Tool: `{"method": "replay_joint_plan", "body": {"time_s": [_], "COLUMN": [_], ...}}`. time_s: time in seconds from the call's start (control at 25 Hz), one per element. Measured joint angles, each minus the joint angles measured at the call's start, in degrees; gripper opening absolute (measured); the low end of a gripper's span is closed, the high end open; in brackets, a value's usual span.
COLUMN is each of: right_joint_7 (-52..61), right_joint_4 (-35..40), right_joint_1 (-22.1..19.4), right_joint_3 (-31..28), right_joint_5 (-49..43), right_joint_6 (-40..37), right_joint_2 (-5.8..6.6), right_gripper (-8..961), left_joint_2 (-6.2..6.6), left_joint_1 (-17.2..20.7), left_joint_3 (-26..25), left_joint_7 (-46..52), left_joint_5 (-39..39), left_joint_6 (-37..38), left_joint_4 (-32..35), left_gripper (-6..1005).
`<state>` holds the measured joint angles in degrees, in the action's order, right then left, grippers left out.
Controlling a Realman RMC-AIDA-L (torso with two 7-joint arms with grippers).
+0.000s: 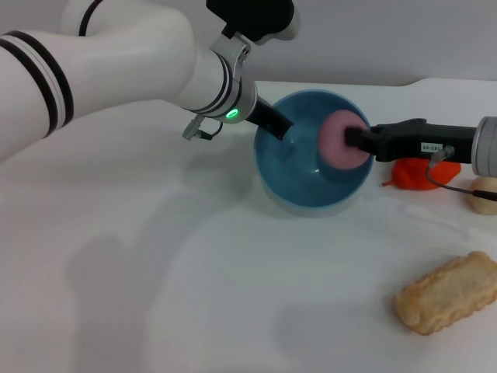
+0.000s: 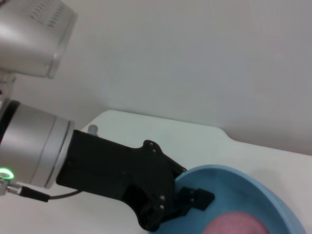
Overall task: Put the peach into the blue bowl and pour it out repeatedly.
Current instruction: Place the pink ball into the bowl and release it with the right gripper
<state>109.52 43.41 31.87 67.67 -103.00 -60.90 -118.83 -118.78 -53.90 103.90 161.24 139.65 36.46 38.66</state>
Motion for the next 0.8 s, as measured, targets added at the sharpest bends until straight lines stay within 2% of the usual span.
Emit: {"method": "replay_joint_plan", "body": {"time_s": [0.28, 0.48, 0.6, 0.8], "right_joint_7": [-3.8, -4.0, -4.1, -4.7], "right_joint_4": [-1.9, -2.8, -2.5, -1.1], "right_joint_1": [1.3, 1.8, 1.6, 0.2], "right_joint_3": [0.0, 0.0, 0.0, -0.4], "right_joint_5": [0.3, 0.4, 0.4, 3.3], "right_joint_6": [0.5, 0.5, 0.3, -0.5], "right_joint_2": [-0.28, -0.21, -0.22, -0.24], "right_gripper": [43, 223, 449, 555], "left_joint_2": [-0.15, -0.16, -0.15, 0.0], "left_joint_1": [-0.5, -0.6, -0.6, -0.6], "left_joint_3": [0.0, 0.0, 0.0, -0.1], "left_joint_7": [0.7, 1.6, 1.9, 2.0], "left_joint_5": [0.3, 0.3, 0.3, 0.4], "left_joint_6": [1.9, 3.0, 3.1, 5.1], "left_joint_4": [0.5, 0.5, 0.5, 0.7], "left_gripper": [1, 0, 0, 0]}}
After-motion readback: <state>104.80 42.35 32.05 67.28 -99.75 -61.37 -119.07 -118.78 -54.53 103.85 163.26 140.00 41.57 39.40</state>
